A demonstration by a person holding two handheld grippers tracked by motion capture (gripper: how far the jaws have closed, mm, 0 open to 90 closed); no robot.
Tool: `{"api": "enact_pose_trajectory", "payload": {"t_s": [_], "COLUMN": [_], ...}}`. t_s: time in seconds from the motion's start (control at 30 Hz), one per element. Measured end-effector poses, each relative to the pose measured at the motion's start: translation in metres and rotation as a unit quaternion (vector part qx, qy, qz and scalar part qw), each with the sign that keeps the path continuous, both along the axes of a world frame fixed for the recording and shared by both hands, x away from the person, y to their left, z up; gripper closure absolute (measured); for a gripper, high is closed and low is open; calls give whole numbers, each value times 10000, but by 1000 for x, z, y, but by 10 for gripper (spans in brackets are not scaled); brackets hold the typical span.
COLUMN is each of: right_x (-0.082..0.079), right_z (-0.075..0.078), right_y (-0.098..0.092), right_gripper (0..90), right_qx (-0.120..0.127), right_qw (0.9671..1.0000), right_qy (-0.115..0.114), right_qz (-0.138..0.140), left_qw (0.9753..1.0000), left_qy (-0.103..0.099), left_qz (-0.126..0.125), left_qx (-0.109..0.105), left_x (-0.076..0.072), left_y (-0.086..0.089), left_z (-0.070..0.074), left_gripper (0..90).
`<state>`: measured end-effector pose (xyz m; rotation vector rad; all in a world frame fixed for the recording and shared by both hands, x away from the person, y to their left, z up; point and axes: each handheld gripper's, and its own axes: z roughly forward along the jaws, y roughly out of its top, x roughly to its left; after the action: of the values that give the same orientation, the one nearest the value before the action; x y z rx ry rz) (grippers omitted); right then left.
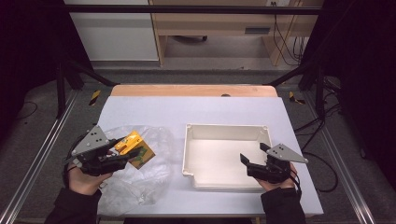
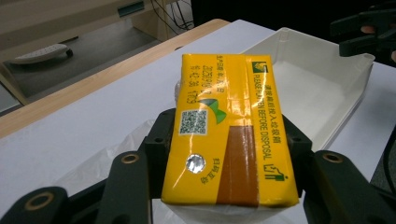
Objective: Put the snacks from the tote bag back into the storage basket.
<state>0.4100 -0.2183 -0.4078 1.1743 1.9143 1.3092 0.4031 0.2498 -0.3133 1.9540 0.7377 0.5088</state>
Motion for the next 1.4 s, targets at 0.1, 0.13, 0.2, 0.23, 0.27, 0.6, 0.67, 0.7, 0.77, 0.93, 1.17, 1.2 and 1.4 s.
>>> {"api": "enact_pose_trajectory", "payload": {"t_s": [0.1, 0.13, 0.2, 0.23, 0.27, 0.6, 0.67, 0.7, 0.77, 0.93, 1.17, 1.2, 1.4], "right_x": [0, 0, 0, 0, 0, 1, 0, 0, 0, 0, 0, 0, 0], "right_z": [0, 1, 1, 0, 0, 1, 1, 2, 2, 4, 4, 4, 5], "right_y": [0, 0, -1, -1, -1, -1, -1, -1, -2, -3, -7, -7, -11], "right_gripper": [169, 169, 168, 168, 168, 162, 160, 159, 159, 158, 159, 159, 158], "right_qx": [3, 6, 7, -1, -1, -29, -27, -20, -29, -19, -3, -5, 17], "right_qw": [10000, 10000, 10000, 10000, 10000, 10000, 10000, 10000, 10000, 10000, 10000, 9999, 9999], "right_qy": [-8, -18, -20, -17, -17, -15, -17, -17, -36, -53, -53, -66, -71], "right_qz": [8, 9, 14, 15, 15, -20, -21, -20, -25, -43, -83, -85, -125], "left_qw": [10000, 10000, 9999, 9999, 9999, 9995, 9993, 9992, 9989, 9982, 9969, 9967, 9948], "left_qy": [-13, -25, -34, -29, -29, -92, -107, -117, -140, -204, -229, -230, -242], "left_qz": [-32, -64, -105, -130, -130, -305, -347, -382, -439, -549, -726, -756, -962], "left_qx": [13, 21, 8, 7, 7, 34, 47, 55, 78, 85, 172, 179, 229], "left_x": [1, 2, 4, 5, 5, 12, 12, 12, 12, 12, 14, 14, 17], "left_y": [-3, -7, -10, -12, -12, -32, -37, -39, -43, -52, -69, -71, -83], "left_z": [2, 3, 4, 4, 4, 7, 8, 9, 10, 14, 17, 17, 16], "left_gripper": [508, 507, 508, 508, 507, 508, 508, 508, 508, 508, 508, 508, 508]}}
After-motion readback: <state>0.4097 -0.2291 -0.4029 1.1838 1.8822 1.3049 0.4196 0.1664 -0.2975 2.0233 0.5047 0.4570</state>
